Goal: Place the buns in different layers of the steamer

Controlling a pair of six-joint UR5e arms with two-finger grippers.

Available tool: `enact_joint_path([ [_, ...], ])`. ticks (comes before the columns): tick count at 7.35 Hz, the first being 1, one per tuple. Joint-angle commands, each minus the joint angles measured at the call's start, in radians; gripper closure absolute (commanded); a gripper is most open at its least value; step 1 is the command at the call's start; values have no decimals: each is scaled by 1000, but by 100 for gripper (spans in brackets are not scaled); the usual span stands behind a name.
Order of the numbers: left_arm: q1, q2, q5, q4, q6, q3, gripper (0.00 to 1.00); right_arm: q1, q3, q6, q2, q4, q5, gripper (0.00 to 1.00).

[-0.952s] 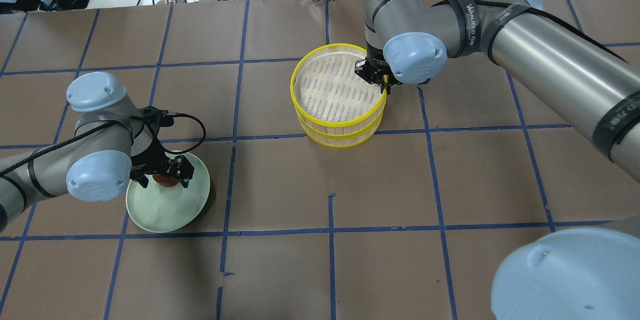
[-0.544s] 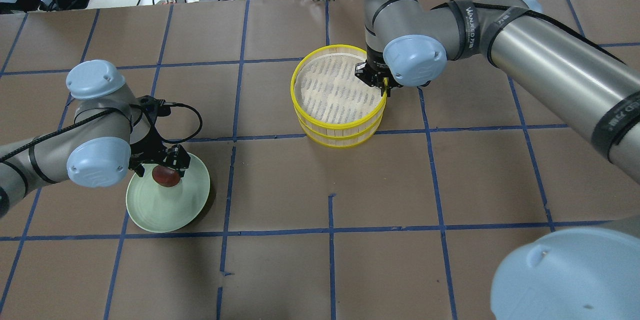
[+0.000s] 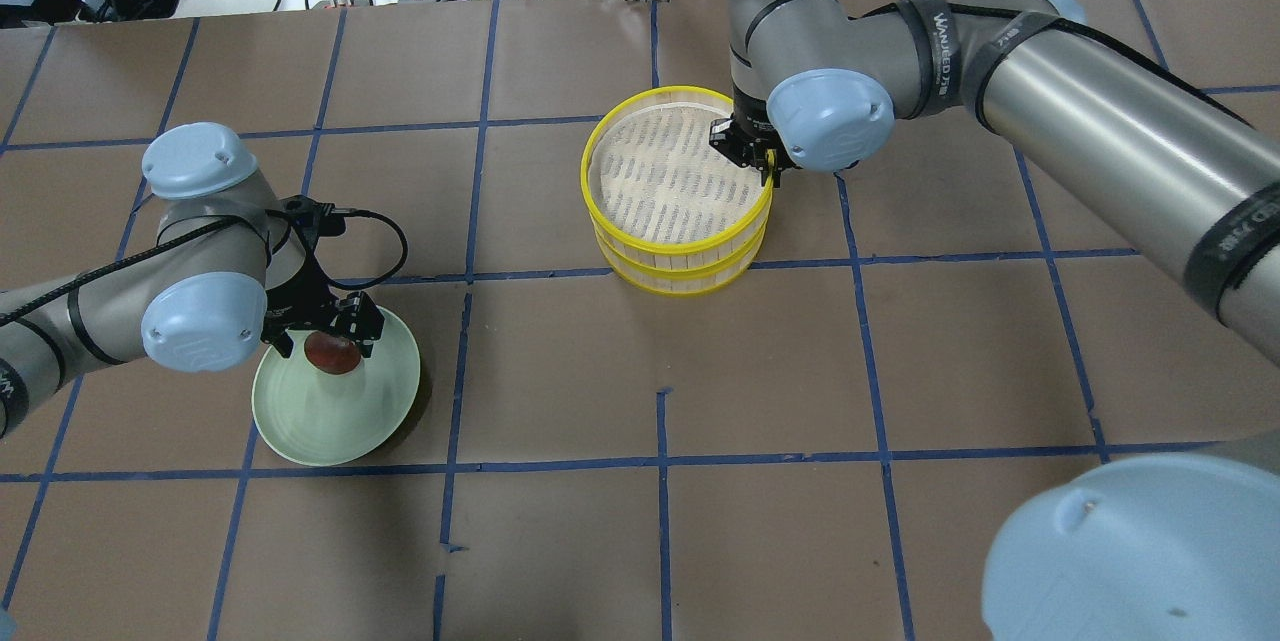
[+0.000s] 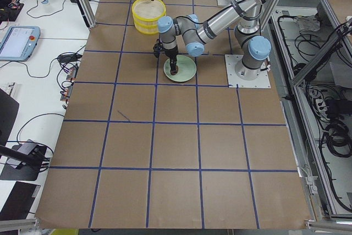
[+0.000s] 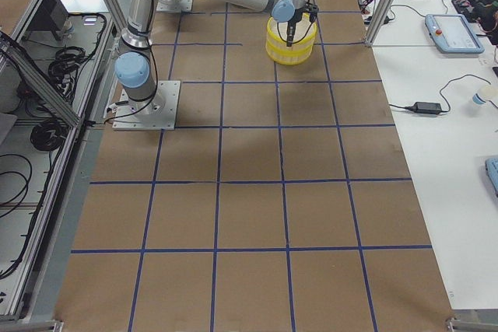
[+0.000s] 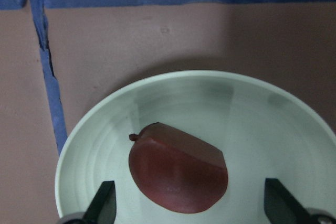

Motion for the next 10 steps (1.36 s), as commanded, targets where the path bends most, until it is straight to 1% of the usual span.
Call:
enact_joint_path([
  [1, 0, -1, 1, -1, -1, -14, 55, -1, 11, 1, -1, 0, -5, 30],
  [2, 0, -1, 1, -1, 0, -17, 70, -1, 10, 4, -1, 0, -2, 19],
  [3, 0, -1, 3, -1, -1, -11, 85, -10, -2, -14, -10, 1, -3, 11],
  [4, 0, 16, 3, -1, -19, 2, 90, -52, -27, -34, -39, 24, 1, 6],
  [5, -3, 42, 6, -15, -29, 34, 90, -123, -44, -92, -107, 146, 36, 4],
  [6, -5, 83, 7, -53, -29, 72, 90, -195, -44, -230, -193, 255, 55, 4],
  [7, -18, 132, 6, -138, -30, 130, 90, -239, -47, -286, -256, 329, 56, 4],
  [8, -29, 159, -3, -212, -32, 228, 90, -243, -44, -372, -301, 395, 62, 3],
  [9, -58, 151, -8, -290, -33, 340, 90, -243, -48, -408, -329, 430, 70, 1],
  [10, -122, 141, -14, -341, -79, 427, 90, -249, -55, -413, -364, 481, 117, 0],
])
